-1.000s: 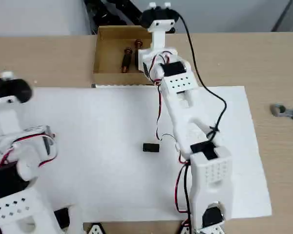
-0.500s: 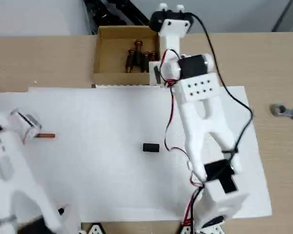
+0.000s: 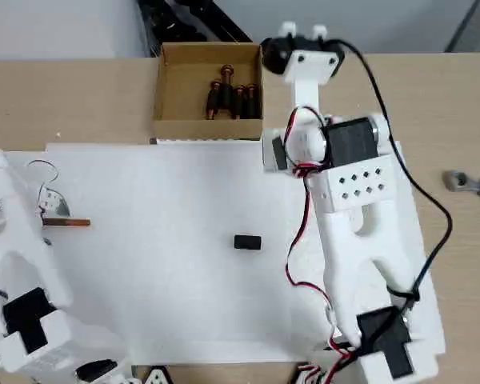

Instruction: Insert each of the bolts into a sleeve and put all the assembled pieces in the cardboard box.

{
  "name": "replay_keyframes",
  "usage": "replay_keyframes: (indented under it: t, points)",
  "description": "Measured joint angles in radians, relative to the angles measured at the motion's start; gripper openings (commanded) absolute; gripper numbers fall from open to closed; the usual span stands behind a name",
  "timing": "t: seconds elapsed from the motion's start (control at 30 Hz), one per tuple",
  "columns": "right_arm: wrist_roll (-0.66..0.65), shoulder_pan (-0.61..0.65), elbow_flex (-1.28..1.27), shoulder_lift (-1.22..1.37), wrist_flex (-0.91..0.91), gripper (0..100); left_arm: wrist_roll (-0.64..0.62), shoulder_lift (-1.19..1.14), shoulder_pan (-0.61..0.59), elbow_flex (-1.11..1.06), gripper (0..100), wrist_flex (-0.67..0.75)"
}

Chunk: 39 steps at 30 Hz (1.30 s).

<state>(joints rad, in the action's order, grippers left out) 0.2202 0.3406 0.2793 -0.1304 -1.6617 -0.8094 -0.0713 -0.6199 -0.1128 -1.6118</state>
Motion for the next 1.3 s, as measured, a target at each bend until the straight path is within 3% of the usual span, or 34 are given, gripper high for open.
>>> replay_keyframes:
  t: [0.43,0.87,1.3]
  points:
    - [-0.003,0.002,-0.204,-0.124,0.0,0.4,-0.083,-0.012,-0.018,0.015,23,0.109]
    - [-0.003,0.0,-0.207,-0.127,0.0,0.4,-0.118,-0.242,-0.017,0.023,23,0.175]
    - [-0.003,0.002,-0.207,-0.127,0.0,0.4,-0.158,-0.258,-0.015,0.025,23,0.244]
